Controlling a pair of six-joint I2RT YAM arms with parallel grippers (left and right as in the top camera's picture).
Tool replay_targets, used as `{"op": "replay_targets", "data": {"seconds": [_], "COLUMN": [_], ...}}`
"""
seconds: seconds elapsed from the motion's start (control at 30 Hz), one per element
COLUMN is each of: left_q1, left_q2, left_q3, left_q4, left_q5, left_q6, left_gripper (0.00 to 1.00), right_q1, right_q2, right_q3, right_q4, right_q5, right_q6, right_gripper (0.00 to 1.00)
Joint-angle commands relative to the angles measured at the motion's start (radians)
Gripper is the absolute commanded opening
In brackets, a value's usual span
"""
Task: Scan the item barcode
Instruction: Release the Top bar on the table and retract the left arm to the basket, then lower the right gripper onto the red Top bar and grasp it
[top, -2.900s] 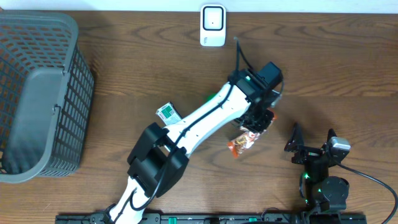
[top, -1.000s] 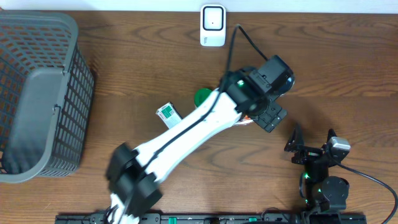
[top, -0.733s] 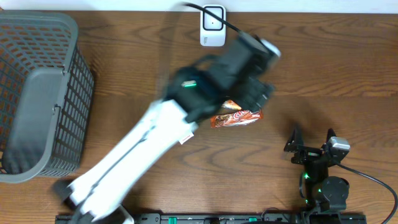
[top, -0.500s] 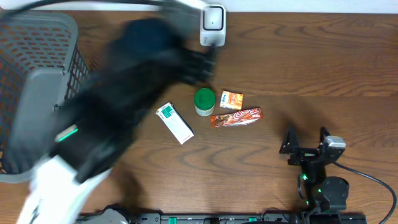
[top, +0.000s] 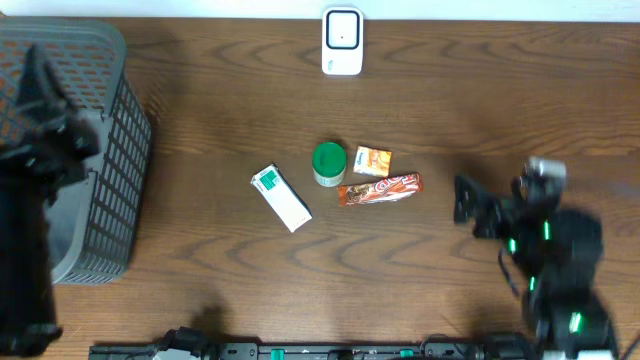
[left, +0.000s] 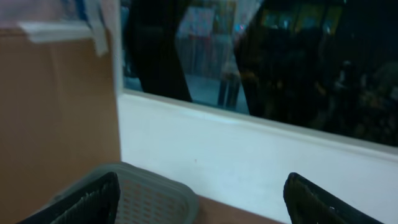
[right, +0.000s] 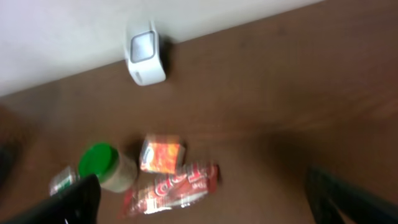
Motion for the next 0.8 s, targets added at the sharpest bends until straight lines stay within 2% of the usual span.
{"op": "replay_targets", "data": {"seconds": [0.0,0.17,0.3,0.33,0.4,0.43,0.47,0.53,0.63,0.77], "left_q1": [0.009,0.009,0.009,0.009,0.009,0.009,0.009,0.009,0.009,0.009], "left_q2": [-0.056,-0.159,-0.272,-0.298,-0.344,-0.363,-0.380,-0.407,-0.425,-0.425], "left_q3": [-0.008,-0.060,-0.167,-0.199,-0.266,-0.298,-0.326,-0.373,-0.413,-0.425], "left_q4": [0.003,0.022,0.087,0.111,0.162,0.187,0.208,0.246,0.276,0.288], "left_q5": [-0.017,-0.017,-0.001,0.001,0.002,0.001,0.001,0.001,0.001,0.001], "left_q6": [0.027,0.026,0.027,0.027,0.027,0.027,0.027,0.027,0.027,0.026], "left_gripper": [0.84,0.84,0.85,0.85,0.85,0.85,0.85,0.85,0.85,0.85], "right_q1": [0.074,0.140,0.156,0.156,0.148,0.143,0.140,0.129,0.094,0.037], "right_q2": [0.285,0.615,0.762,0.784,0.814,0.825,0.833,0.843,0.847,0.847], "right_q3": [0.237,0.587,0.681,0.683,0.682,0.680,0.674,0.642,0.547,0.407], "right_q4": [-0.135,-0.397,-0.434,-0.432,-0.443,-0.452,-0.459,-0.459,-0.428,-0.300], "right_q5": [-0.009,-0.086,-0.146,-0.167,-0.203,-0.218,-0.234,-0.262,-0.322,-0.405], "right_q6": [-0.021,-0.023,-0.066,-0.089,-0.086,-0.073,-0.071,-0.071,-0.072,-0.054], "right_gripper": [0.99,0.99,0.99,0.95,0.67,0.64,0.70,0.99,0.99,0.98]}}
